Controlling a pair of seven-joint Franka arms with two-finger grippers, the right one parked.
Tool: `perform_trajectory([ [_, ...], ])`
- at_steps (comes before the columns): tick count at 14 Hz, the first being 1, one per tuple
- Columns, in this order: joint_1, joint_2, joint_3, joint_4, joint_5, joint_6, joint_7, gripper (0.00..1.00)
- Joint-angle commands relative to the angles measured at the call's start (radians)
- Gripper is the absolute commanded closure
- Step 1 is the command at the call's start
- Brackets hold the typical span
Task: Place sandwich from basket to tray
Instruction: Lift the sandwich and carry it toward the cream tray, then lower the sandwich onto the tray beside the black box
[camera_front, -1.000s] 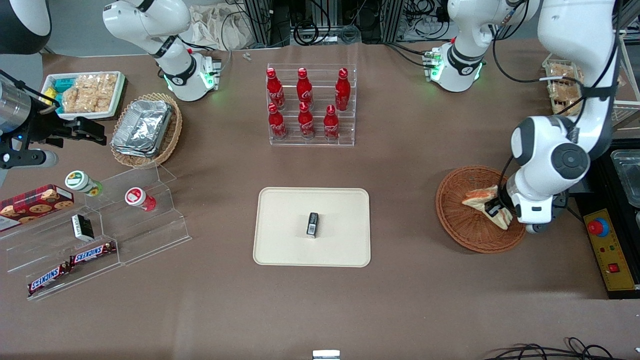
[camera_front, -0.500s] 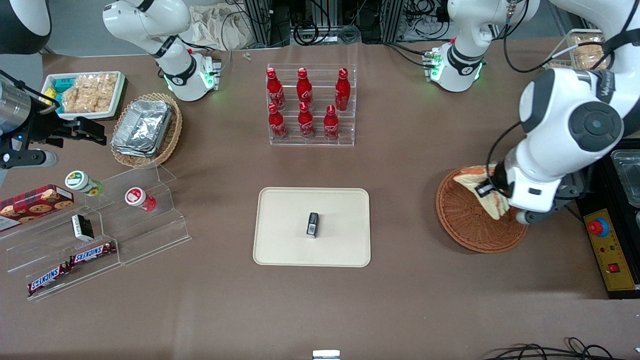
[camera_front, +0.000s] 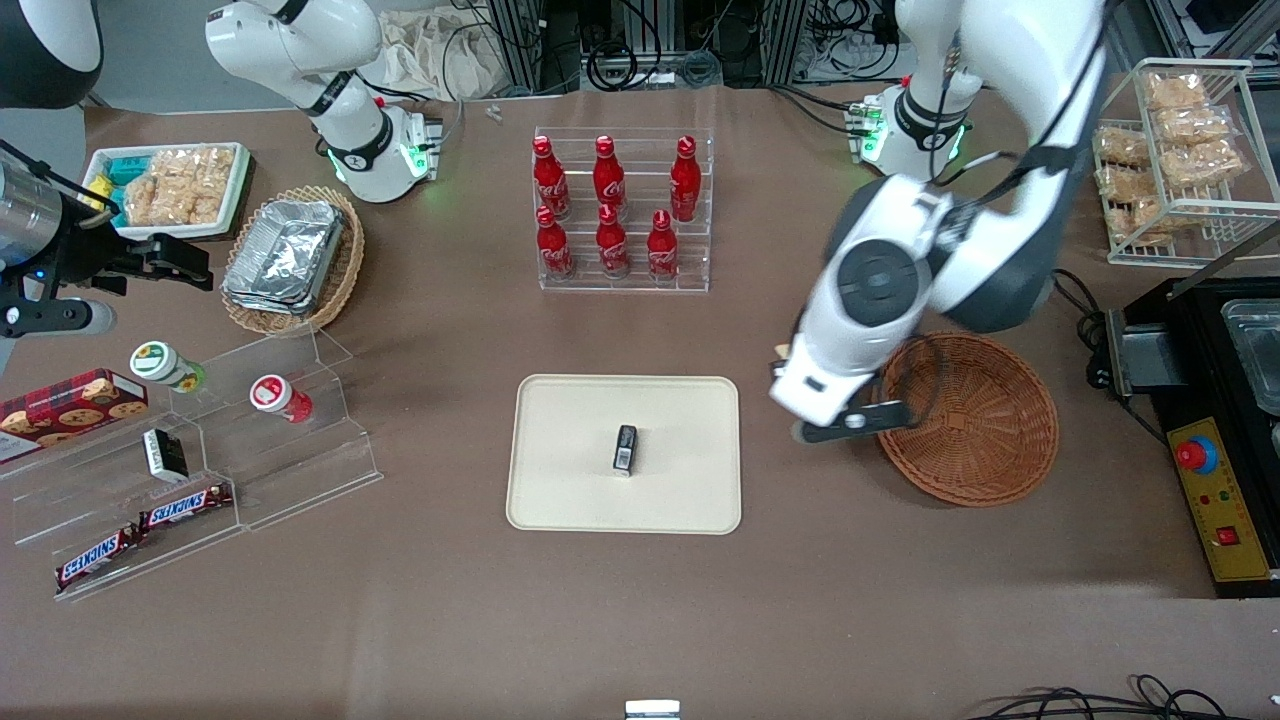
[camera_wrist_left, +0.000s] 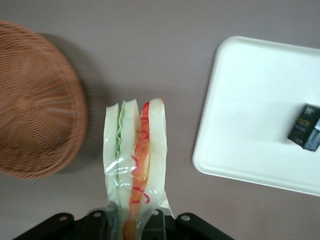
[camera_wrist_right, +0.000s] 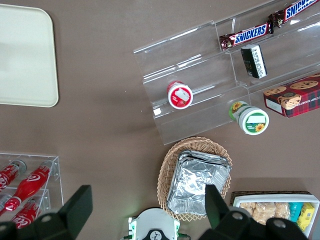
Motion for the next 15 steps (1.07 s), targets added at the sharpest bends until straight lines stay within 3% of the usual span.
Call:
perform_trajectory([
  [1,-0.054,0.156,0.007,0.135,0.026,0.039,0.014,1.0],
  [6,-0.103,0.291,0.007,0.132,0.046,0.271,0.012,1.0],
  [10,-0.109,0.337,0.007,0.122,0.146,0.352,0.017,1.0],
  [15,-0.106,0.36,0.007,0.122,0.152,0.421,0.13,1.0],
])
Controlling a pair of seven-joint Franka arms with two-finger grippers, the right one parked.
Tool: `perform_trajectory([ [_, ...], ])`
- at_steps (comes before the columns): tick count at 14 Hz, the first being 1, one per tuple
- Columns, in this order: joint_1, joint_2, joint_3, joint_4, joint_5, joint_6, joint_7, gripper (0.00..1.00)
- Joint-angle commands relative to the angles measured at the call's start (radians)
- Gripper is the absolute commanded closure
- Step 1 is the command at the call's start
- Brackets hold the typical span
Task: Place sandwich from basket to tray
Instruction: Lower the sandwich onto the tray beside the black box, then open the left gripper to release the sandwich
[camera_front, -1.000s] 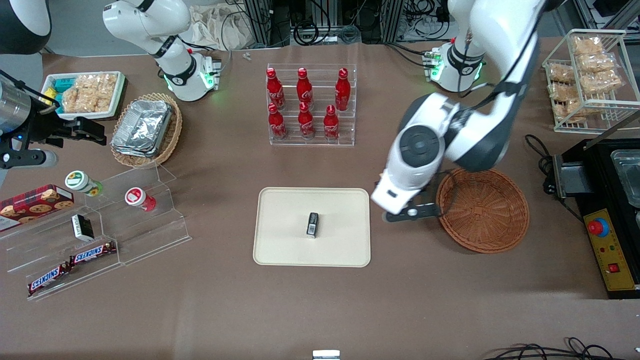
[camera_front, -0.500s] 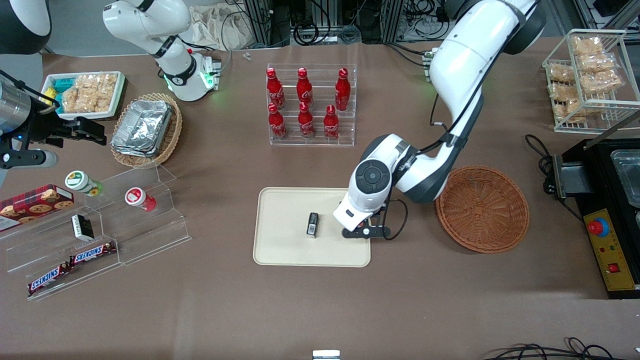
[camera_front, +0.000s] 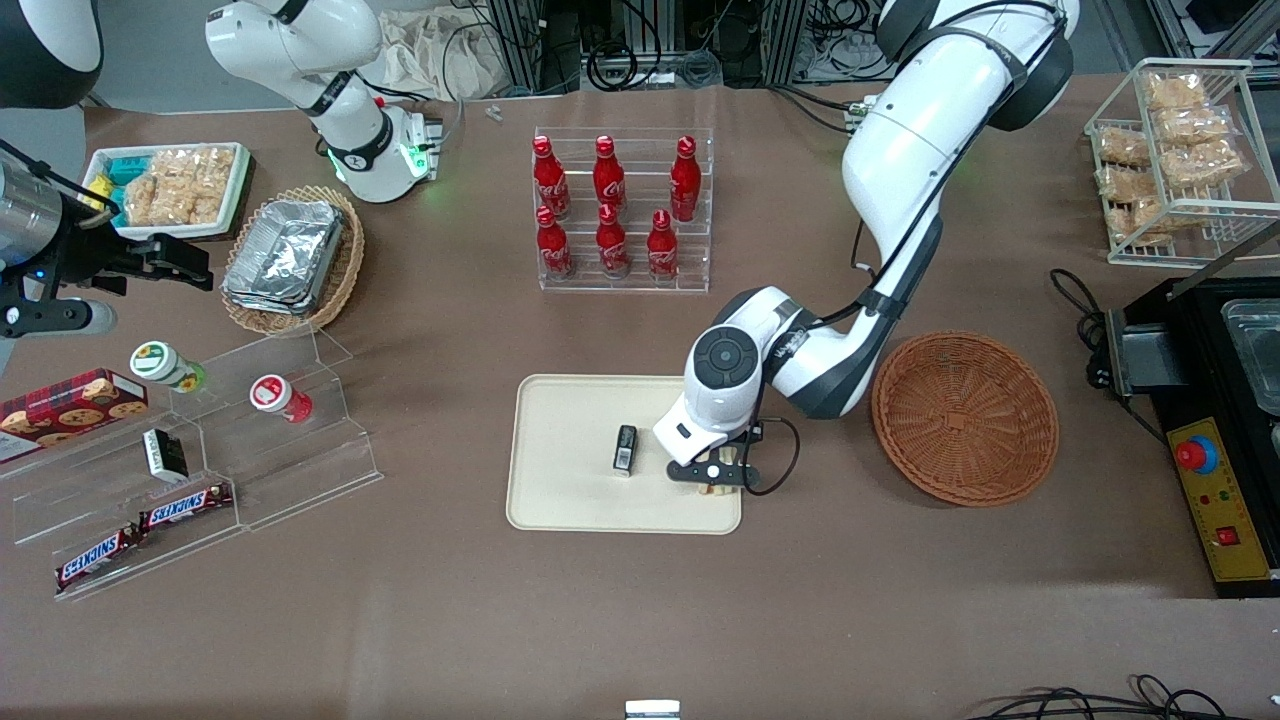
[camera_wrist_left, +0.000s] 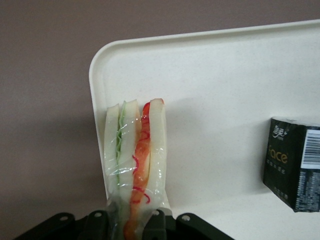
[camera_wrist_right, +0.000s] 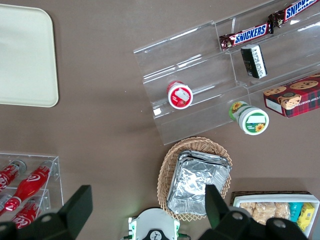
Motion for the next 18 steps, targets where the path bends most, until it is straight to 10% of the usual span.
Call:
perform_trajectory([
  [1,-0.009,0.033,0.006,0.039,0.017,0.023,0.052,1.0],
  [3,-0.006,0.047,0.006,0.039,0.017,0.038,0.055,0.84],
  [4,-0.008,0.05,0.006,0.039,0.011,0.046,0.048,0.29],
  [5,-0.006,0.048,0.006,0.039,0.015,0.05,0.043,0.0],
  [11,0.014,-0.047,0.007,0.039,-0.002,-0.009,0.037,0.0],
  [18,0.156,-0.469,0.007,-0.109,-0.024,-0.299,0.054,0.0],
])
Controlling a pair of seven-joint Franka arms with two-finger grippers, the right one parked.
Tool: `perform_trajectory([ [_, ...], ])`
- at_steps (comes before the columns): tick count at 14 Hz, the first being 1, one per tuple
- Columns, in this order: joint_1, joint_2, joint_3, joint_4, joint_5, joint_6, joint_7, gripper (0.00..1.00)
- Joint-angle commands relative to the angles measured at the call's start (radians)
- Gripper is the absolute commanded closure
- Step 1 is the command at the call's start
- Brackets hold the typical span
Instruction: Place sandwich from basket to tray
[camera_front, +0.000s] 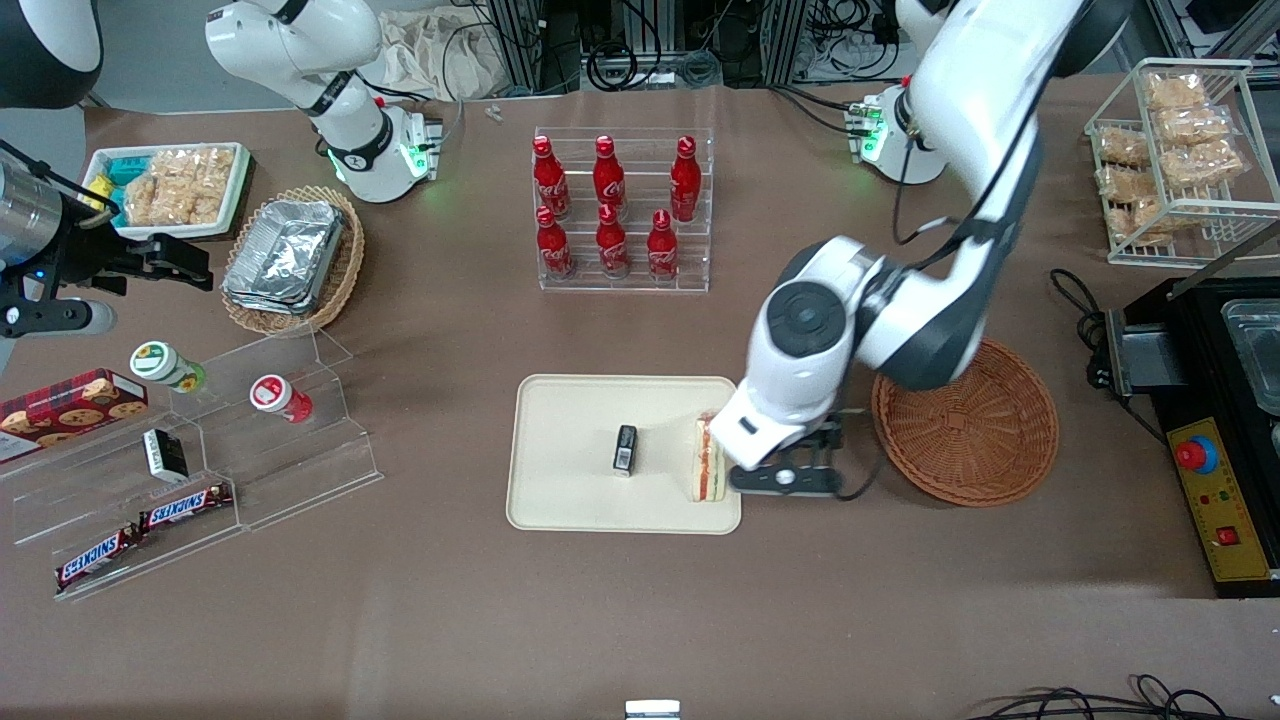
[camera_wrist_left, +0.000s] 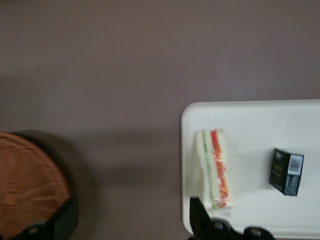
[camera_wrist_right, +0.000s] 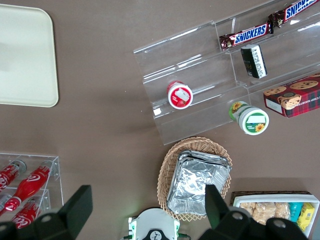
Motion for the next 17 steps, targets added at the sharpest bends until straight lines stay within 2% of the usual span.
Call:
perform_trajectory([
  [1,0.085,-0.264,0.0,-0.213,-0.072,-0.023,0.012,0.0],
  [4,0.192,-0.416,0.002,-0.268,-0.197,-0.117,0.131,0.0],
  [7,0.249,-0.508,0.005,-0.268,-0.209,-0.233,0.163,0.0],
  [10,0.338,-0.55,0.026,-0.259,-0.269,-0.26,0.351,0.0],
  [12,0.332,-0.556,0.075,-0.253,-0.278,-0.268,0.452,0.0],
  [17,0.34,-0.556,0.104,-0.235,-0.264,-0.29,0.452,0.0],
])
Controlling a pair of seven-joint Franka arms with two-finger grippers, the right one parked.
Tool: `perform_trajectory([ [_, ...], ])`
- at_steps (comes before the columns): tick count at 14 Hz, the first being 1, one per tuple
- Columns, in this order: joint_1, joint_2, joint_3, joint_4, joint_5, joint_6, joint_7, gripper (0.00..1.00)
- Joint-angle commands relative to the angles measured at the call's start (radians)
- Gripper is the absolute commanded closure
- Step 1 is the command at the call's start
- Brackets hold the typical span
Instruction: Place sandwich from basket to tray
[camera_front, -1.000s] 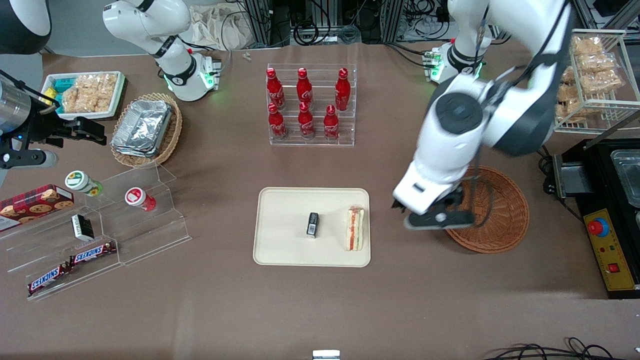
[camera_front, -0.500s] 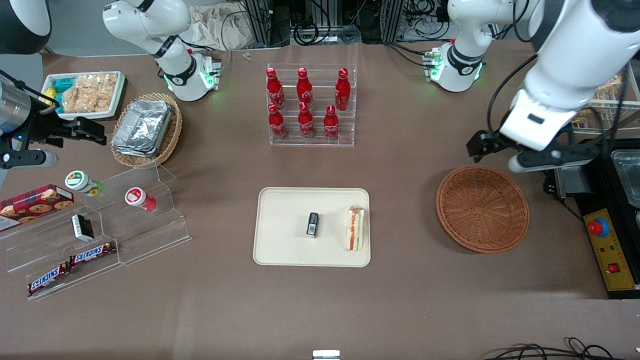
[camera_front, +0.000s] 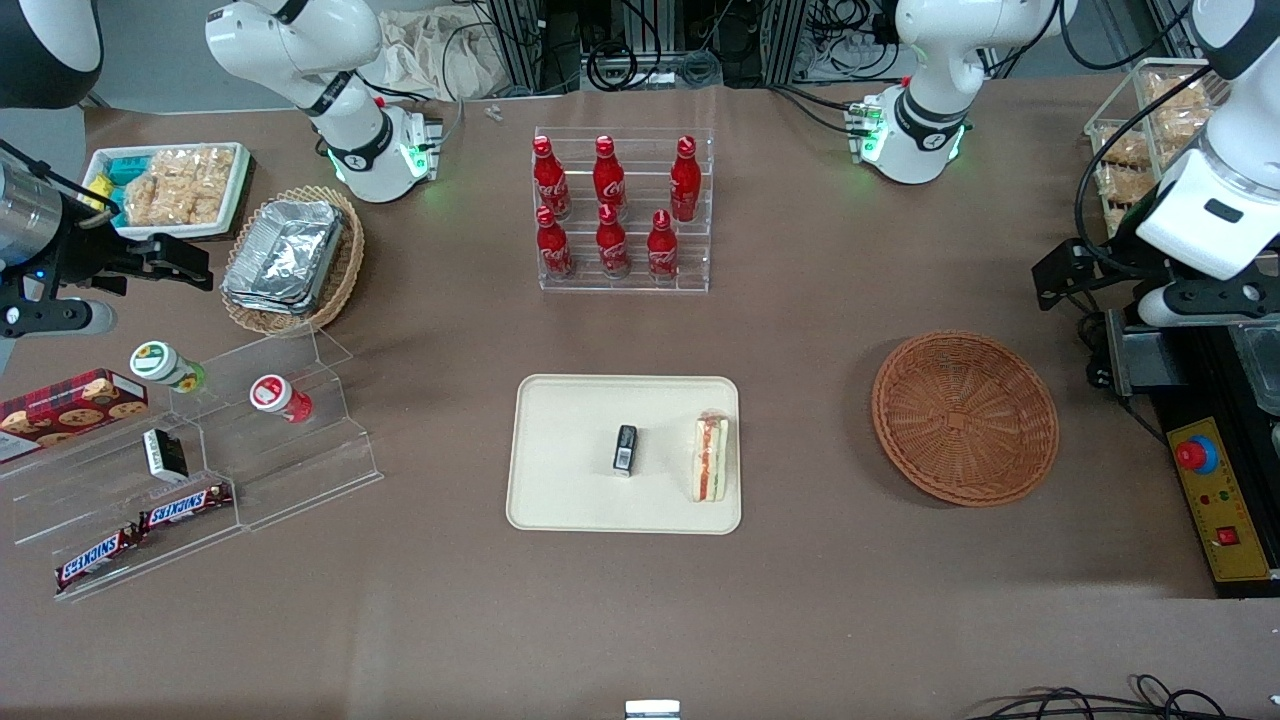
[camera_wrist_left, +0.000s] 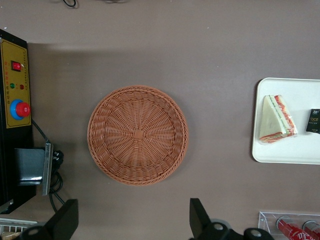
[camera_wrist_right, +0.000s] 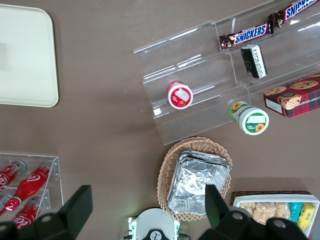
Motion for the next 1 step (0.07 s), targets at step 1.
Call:
perform_trajectory([
  [1,0.014,-0.022,-0.001,0.0,0.0,-0.02,0.016,0.0],
])
